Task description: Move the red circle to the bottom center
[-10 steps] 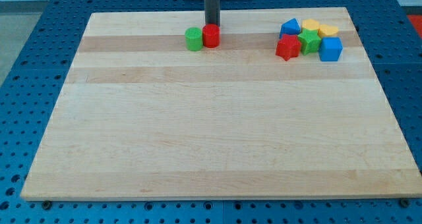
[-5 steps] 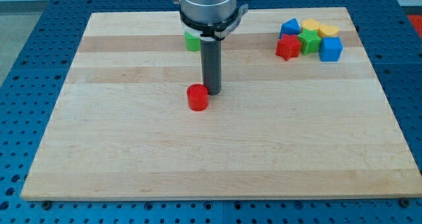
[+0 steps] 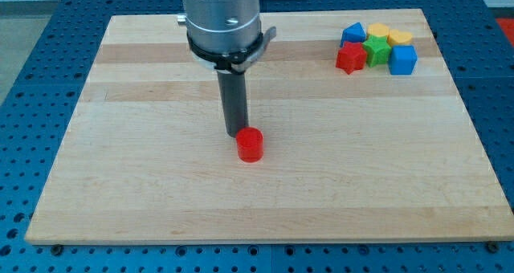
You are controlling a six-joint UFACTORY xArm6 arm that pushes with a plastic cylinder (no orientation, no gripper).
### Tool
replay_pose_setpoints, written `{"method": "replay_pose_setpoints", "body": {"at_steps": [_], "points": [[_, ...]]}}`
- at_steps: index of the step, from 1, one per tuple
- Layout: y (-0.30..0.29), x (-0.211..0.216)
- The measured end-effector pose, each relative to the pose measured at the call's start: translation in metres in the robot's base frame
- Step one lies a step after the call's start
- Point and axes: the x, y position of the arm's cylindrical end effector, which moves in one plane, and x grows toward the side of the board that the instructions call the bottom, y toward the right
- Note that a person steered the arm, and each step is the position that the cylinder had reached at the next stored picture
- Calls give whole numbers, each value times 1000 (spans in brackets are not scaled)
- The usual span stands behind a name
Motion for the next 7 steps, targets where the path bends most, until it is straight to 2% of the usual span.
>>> {"method": "replay_pose_setpoints", "body": {"at_steps": [1,4,5,7], "points": [[2,4],[2,50],[4,29],[29,30]]}}
